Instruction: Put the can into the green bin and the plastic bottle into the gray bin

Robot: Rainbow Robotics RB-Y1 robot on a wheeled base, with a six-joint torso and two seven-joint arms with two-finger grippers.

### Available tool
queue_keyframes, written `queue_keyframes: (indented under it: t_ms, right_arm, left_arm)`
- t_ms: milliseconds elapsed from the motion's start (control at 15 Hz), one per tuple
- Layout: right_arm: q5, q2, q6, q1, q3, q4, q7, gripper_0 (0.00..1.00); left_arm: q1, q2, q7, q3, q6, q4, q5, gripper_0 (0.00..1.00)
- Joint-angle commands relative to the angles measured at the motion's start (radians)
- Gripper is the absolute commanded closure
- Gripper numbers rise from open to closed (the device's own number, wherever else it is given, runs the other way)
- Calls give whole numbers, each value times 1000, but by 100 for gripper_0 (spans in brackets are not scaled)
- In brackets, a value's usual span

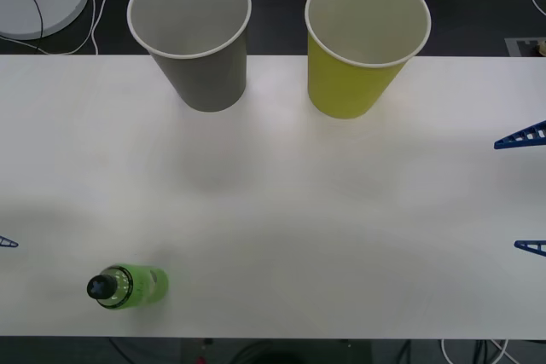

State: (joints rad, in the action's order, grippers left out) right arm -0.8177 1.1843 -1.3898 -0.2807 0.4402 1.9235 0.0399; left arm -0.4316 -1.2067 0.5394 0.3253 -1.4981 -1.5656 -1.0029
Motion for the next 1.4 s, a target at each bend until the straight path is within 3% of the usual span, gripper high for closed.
queue_keyframes:
  t_ms: [67,400,867,1400]
  right_arm:
    - [0,0,0,0,0,0,0,0]
    - [0,0,0,0,0,0,0,0]
    - [0,0,0,0,0,0,0,0]
    - [0,0,0,0,0,0,0,0]
  left_arm:
    - [-24,38,17,0,-7,13,-3,0]
    - [-44,75,73,-22,-10,44,0,0]
    - [36,101,112,-163,10,180,86,0]
    - [37,179,114,-193,67,145,58,0]
